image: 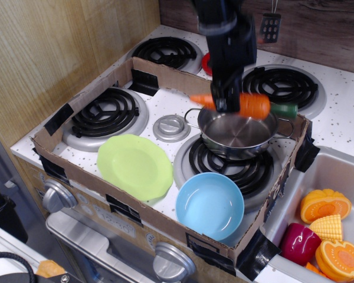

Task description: Put carrot on plate

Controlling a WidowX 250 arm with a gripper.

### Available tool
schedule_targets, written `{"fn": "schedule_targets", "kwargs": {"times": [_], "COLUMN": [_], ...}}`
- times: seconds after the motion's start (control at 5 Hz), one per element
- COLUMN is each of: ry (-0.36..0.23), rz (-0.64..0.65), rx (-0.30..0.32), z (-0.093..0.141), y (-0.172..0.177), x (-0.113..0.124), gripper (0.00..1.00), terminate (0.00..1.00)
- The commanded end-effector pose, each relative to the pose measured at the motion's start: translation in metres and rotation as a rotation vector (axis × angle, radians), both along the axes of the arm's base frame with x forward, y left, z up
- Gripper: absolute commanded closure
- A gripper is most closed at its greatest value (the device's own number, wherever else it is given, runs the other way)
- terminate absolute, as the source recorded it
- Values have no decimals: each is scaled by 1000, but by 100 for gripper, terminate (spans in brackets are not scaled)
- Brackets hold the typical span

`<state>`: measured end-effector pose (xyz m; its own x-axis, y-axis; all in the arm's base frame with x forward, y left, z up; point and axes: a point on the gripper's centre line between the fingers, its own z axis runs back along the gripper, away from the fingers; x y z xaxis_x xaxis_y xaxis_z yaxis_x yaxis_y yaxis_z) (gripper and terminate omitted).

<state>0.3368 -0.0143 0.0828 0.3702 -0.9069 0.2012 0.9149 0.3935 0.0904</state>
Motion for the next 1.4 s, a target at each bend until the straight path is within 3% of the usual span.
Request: {"fn": "schedule_targets", "kwargs": {"times": [0.0,0.4,0.6,1.0,1.2], "ry": [-58,-39,-38,-49,-53], "rz": [72,176,174,143,137], "rx": [49,76,100,119,81], "z": [50,42,36,5,-28], "y": [13,31,45,70,68], "x": [-28,-85,-101,-103,-103], "gripper": [100,100,100,100,100], "terminate": [0,0,0,0,0]}}
